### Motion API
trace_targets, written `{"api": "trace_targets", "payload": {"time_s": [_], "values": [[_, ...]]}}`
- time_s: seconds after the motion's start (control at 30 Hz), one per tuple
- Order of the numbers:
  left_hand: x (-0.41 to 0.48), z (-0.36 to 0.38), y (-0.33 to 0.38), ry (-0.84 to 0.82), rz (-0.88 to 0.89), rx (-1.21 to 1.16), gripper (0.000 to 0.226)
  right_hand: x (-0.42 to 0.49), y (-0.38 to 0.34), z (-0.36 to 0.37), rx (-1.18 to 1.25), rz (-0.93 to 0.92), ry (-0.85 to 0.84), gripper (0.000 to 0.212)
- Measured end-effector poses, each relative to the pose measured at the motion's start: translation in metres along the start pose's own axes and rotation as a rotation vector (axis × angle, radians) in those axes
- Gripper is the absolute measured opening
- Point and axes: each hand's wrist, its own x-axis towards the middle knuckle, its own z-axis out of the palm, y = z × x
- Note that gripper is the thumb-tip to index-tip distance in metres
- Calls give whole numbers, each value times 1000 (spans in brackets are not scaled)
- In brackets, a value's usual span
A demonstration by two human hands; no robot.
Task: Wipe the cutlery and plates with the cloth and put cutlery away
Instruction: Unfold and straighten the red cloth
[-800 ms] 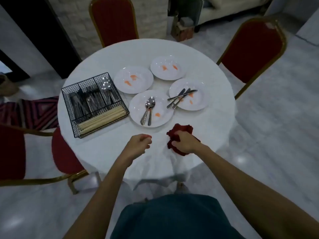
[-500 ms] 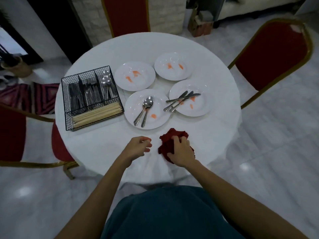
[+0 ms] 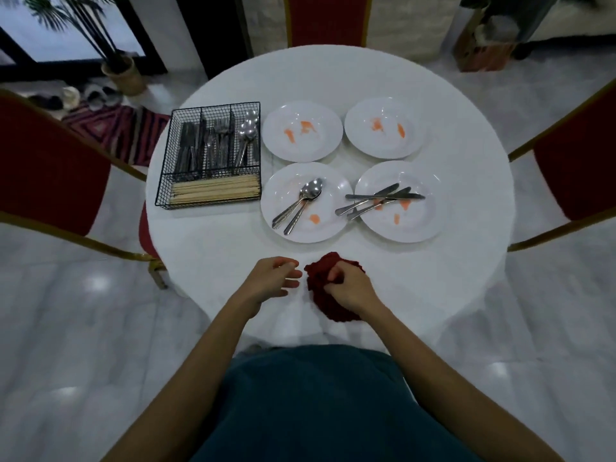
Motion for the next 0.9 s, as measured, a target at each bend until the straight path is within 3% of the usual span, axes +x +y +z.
{"api": "trace_targets", "payload": {"time_s": [0.3, 0.5, 0.8, 0.9], "values": [[10, 8, 26, -39, 47, -7, 23, 3, -42, -28, 634, 202, 35, 8], [22, 9, 53, -148, 128, 90, 18, 3, -47, -33, 677, 243, 123, 10], [25, -3, 50, -381, 228, 208, 43, 4, -77, -33, 835, 264, 256, 14], [27, -5, 47, -371, 290, 178, 39, -1, -78, -39, 868, 274, 314, 12]]}}
